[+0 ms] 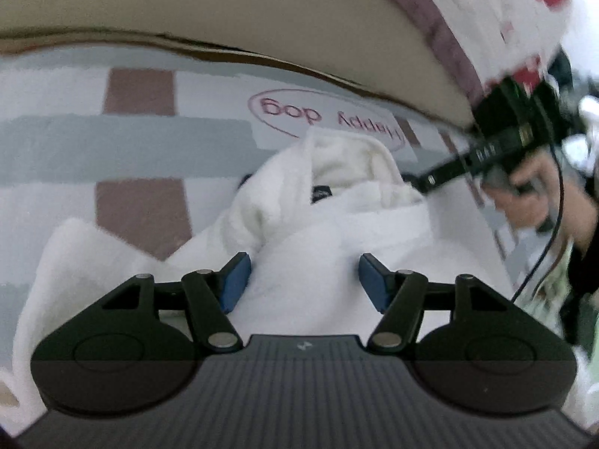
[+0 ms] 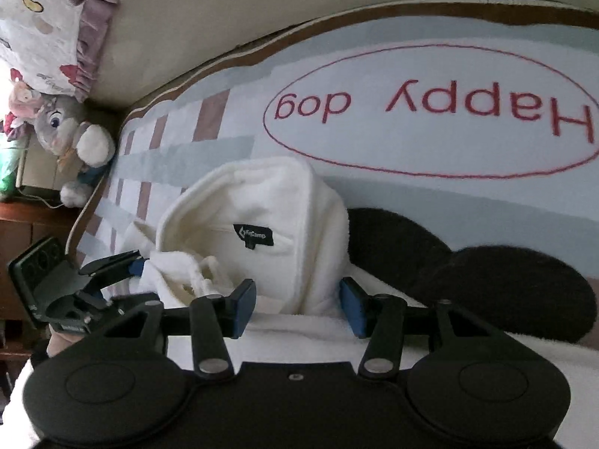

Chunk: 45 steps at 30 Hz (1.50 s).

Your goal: Fold clothes

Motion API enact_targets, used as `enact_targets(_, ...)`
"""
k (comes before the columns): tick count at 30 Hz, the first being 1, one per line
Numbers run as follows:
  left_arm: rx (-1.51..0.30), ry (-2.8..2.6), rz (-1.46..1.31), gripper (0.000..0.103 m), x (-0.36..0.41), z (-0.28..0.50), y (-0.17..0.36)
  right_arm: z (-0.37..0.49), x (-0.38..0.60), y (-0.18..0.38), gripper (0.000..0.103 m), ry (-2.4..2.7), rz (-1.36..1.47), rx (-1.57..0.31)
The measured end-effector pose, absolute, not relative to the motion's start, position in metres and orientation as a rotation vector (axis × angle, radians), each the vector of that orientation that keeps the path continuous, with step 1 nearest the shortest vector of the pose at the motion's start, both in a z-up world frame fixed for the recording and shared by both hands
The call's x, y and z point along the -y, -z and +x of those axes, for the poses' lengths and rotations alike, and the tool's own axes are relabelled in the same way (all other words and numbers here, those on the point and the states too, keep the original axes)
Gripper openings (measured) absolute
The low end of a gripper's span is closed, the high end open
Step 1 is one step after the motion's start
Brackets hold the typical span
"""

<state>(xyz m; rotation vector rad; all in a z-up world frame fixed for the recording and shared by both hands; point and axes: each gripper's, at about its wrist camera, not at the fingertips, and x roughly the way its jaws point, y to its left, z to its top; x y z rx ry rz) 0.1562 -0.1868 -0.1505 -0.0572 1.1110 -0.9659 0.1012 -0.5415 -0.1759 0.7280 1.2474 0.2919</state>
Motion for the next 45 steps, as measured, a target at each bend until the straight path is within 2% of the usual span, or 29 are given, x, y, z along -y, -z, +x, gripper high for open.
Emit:
enact_targets(1,-1.106,0.967,-0.035,0.063,0.192,0.156,0.149,0.104,0.54,0.177,0.053,-0.295,0.71,-1.245)
enact_targets(3,-1.127,0.951,-0.086,0.063,0.199,0.165,0.152,0.11,0.538,0.179,0.032,-0.301,0.674,-1.239)
enact_targets(5,-1.192,0.96,-0.258,0.063,0.2,0.181,0.161,0.111,0.539,0.178,0.026,-0.294,0.653,-1.191)
enact_targets(9,-1.216,0.872,-0.508,0.062,0.203,0.201,0.179,0.103,0.548,0.181,0.024,-0.258,0.689,-1.114)
enact_targets(10,-1.201,0.844,-0.508,0.053,0.206,0.202,0.18,0.1,0.55,0.182,0.024,-0.245,0.709,-1.102)
enact_targets(11,-1.186,0.816,-0.508,0.033,0.208,0.203,0.181,0.097,0.552,0.183,0.024,-0.231,0.731,-1.092)
enact_targets(13,-1.153,0.766,-0.462,0.011,0.213,0.202,0.181,0.092,0.555,0.184,0.024,-0.198,0.774,-1.074)
enact_targets(16,-1.113,0.726,-0.423,0.01,0.216,0.2,0.174,0.091,0.555,0.181,0.024,-0.166,0.782,-1.076)
enact_targets(20,-1.041,0.695,-0.275,0.008,0.229,0.191,0.162,0.096,0.542,0.162,0.033,-0.108,0.596,-1.11)
enact_targets(21,-1.024,0.695,-0.226,0.008,0.235,0.189,0.16,0.096,0.537,0.154,0.04,-0.065,0.527,-1.086)
enact_targets(24,-0.961,0.666,-0.027,0.008,0.261,0.178,0.16,0.092,0.518,0.136,0.04,-0.009,0.384,-0.977)
enact_targets(26,-0.91,0.651,0.122,0.006,0.28,0.169,0.161,0.092,0.509,0.134,0.04,-0.015,0.376,-0.974)
enact_targets(28,-0.911,0.653,0.066,0.006,0.279,0.166,0.158,0.094,0.507,0.137,0.036,-0.039,0.421,-1.003)
enact_targets(30,-0.932,0.681,-0.106,0.01,0.261,0.168,0.151,0.095,0.506,0.139,0.033,-0.053,0.466,-1.019)
enact_targets(31,-0.922,0.693,-0.152,0.015,0.251,0.165,0.147,0.096,0.507,0.14,0.032,-0.062,0.474,-1.041)
enact_targets(33,-0.912,0.741,-0.202,0.03,0.232,0.159,0.135,0.099,0.508,0.142,0.032,-0.064,0.47,-1.097)
enact_targets(34,-0.923,0.773,-0.189,0.041,0.23,0.157,0.133,0.101,0.508,0.143,0.032,-0.066,0.471,-1.123)
enact_targets(35,-0.938,0.801,-0.149,0.046,0.231,0.155,0.133,0.102,0.508,0.143,0.032,-0.068,0.473,-1.149)
enact_targets(37,-0.957,0.842,-0.01,0.046,0.236,0.146,0.136,0.106,0.507,0.146,0.032,-0.103,0.476,-1.21)
enact_targets(39,-0.92,0.886,0.128,0.044,0.239,0.131,0.142,0.109,0.502,0.147,0.007,-0.128,0.436,-1.215)
enact_targets(42,-0.816,0.977,0.296,0.035,0.241,0.101,0.15,0.11,0.492,0.144,0.007,-0.123,0.386,-1.127)
enact_targets(43,-0.812,0.988,0.3,0.031,0.241,0.096,0.152,0.112,0.492,0.147,0.007,-0.121,0.417,-1.118)
enact_targets(45,-0.81,0.994,0.262,0.029,0.236,0.091,0.154,0.117,0.491,0.152,0.007,-0.116,0.479,-1.099)
